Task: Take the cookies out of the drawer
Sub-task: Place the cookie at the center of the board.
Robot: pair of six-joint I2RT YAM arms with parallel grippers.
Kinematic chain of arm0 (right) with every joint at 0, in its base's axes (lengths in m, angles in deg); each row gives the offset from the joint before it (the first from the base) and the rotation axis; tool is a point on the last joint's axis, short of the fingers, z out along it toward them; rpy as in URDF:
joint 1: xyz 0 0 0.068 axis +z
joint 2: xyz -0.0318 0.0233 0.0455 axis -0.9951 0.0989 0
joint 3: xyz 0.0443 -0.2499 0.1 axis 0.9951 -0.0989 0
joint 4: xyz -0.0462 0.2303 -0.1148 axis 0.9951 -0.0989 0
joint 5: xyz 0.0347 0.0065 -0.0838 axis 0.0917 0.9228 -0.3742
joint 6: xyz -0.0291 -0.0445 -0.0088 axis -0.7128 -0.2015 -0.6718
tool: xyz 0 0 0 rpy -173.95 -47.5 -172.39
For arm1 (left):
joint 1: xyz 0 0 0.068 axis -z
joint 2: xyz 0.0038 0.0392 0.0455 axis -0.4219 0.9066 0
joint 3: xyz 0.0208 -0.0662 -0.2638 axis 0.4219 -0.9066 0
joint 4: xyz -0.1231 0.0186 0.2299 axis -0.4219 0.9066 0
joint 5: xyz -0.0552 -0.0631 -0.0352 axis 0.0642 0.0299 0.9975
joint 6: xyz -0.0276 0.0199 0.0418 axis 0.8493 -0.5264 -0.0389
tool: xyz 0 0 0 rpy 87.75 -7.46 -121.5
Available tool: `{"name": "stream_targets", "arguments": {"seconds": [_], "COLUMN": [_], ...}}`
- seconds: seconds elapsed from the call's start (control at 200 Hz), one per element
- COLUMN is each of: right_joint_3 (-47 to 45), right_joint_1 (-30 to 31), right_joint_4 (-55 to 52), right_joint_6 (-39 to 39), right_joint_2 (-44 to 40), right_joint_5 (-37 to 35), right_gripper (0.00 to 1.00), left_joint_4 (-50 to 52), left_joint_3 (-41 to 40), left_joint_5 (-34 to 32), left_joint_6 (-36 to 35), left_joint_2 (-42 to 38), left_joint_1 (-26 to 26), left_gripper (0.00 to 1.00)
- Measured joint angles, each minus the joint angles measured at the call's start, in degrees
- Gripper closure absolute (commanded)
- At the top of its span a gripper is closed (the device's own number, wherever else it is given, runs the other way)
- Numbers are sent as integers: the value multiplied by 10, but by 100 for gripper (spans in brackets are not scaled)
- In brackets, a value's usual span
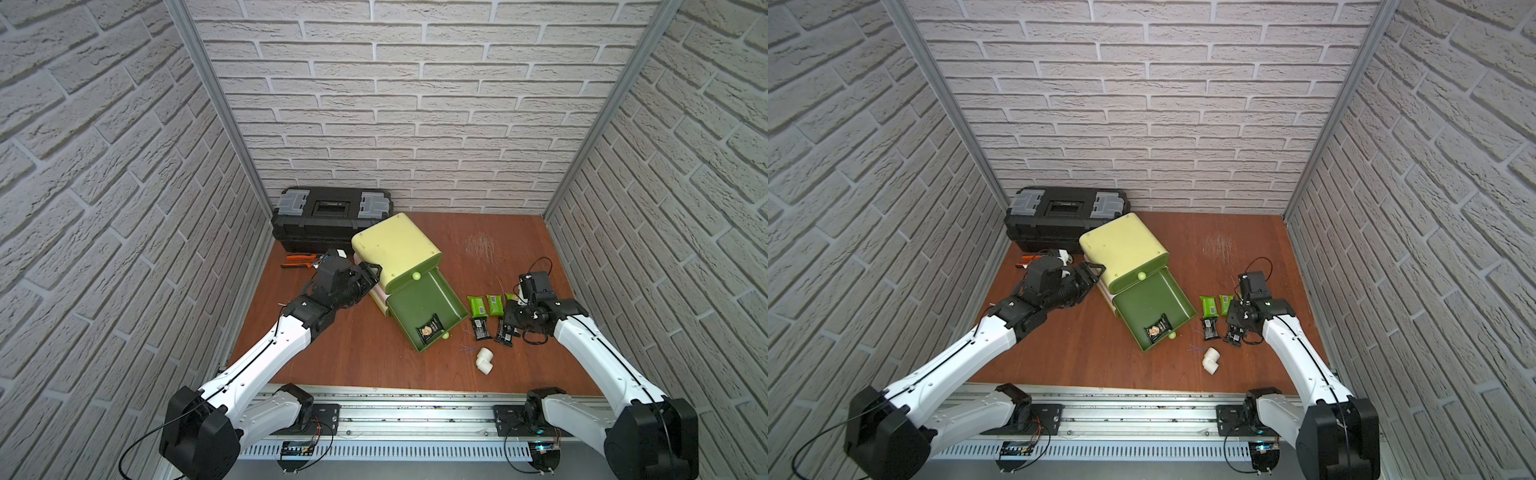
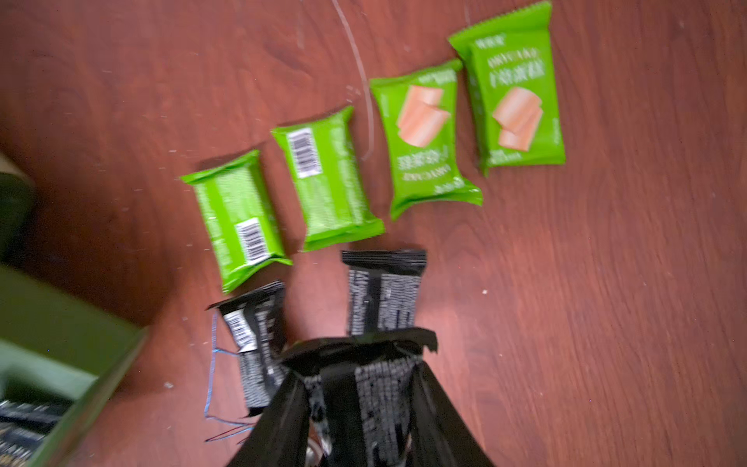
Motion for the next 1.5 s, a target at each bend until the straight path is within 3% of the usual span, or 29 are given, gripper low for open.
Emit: {"name": "stream_targets", "arguments": {"seconds": [0.24,0.46,0.735,1.025,1.145,1.325,1.5], "right_joint_3": [-35,-15,-7,30,77,143,146], "right_joint_1": [-98,-122,-126,-118,-69,98,248], "right_joint_4": [25,39,42,-5,-31,-57,-60], "right_joint_6": [-3,-15,-26,-42,-55,-65,-69], "right_joint_2": [33,94,121,52,3,-38,-35], "right_joint_5": [7,26,32,21,22,22,29], "right_gripper": [73,70,38,35,36,36,35], "left_joint_4": [0,-1,-2,-5,-5,-6,-8], "left_joint_3": [0,0,0,0,0,0,0], "left_joint_5": [3,4,4,6,7,7,8], "left_joint_6": [0,0,0,0,0,0,0], "left_joint_2": [1,2,2,4,4,5,6], "left_joint_1": [-2,-2,-2,-2,-2,-2,-2], "left_gripper": [30,30,30,30,30,30,30]}}
